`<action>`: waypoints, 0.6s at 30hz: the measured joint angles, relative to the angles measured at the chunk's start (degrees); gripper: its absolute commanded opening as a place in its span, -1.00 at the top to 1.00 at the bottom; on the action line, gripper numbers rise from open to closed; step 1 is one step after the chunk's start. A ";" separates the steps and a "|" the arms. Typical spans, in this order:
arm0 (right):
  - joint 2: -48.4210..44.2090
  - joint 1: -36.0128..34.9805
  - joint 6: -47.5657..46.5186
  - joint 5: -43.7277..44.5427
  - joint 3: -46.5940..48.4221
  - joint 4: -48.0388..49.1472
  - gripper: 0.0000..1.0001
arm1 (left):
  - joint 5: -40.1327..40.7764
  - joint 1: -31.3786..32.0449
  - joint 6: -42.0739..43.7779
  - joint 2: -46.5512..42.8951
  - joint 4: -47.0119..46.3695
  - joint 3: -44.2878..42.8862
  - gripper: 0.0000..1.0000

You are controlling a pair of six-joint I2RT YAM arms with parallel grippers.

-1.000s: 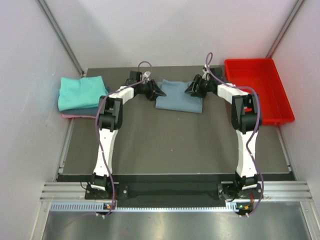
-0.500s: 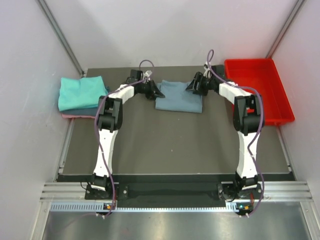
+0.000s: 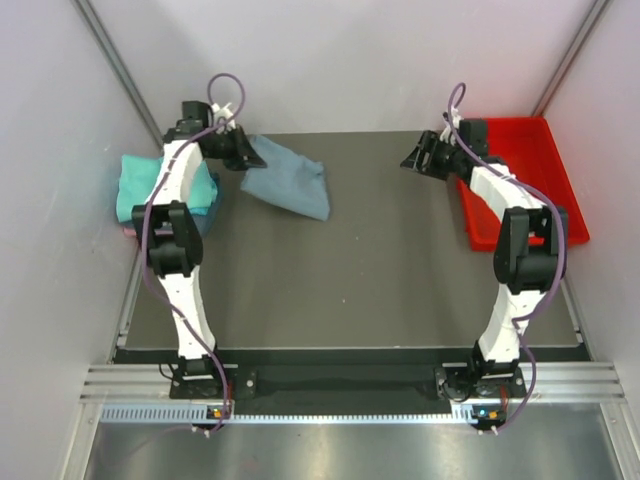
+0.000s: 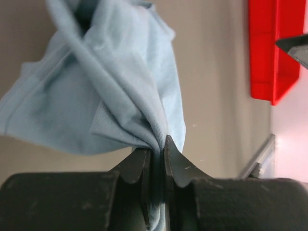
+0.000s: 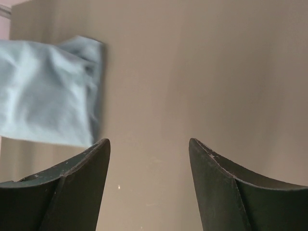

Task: Fold and stack the t-shirts
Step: Neatly place the folded tshirt to the corner

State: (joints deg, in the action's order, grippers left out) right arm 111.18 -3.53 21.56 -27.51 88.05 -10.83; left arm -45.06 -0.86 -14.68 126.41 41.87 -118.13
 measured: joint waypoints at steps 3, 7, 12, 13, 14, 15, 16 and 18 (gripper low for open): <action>-0.11 -0.11 -0.50 0.04 -1.90 -0.37 -0.33 | 2.10 -3.15 5.16 -1.88 5.60 -1.49 1.00; -0.63 -0.11 -0.92 0.20 -4.13 -1.25 -0.34 | 6.16 -4.31 11.45 -2.95 12.31 -3.98 1.00; -3.08 -0.09 -1.01 0.44 -7.04 -1.51 -0.34 | 10.27 -3.67 16.33 -6.45 17.38 -4.04 1.00; -3.65 -0.07 -1.01 0.44 -7.43 -1.55 -0.34 | 10.84 -3.58 17.09 -7.50 18.05 -4.04 1.00; -4.28 -0.04 -1.01 0.42 -7.85 -1.53 -0.34 | 11.52 -3.54 17.84 -8.61 18.69 -4.04 1.00; -4.90 -0.04 -1.01 0.42 -8.26 -1.55 -0.34 | 12.00 -3.61 18.45 -9.81 19.28 -4.07 1.00; -5.44 -0.04 -1.01 0.42 -8.61 -1.51 -0.34 | 12.52 -3.74 19.15 -10.99 19.98 -4.31 1.00; -6.21 -0.02 -0.98 0.35 -9.11 -1.38 -0.34 | 13.14 -4.33 19.89 -12.70 20.79 -5.27 1.00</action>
State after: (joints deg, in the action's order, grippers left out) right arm 104.97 -3.55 20.58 -27.16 78.94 -12.21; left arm -31.92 -5.19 5.21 113.71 62.65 -123.39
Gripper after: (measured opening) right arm 0.668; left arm 0.142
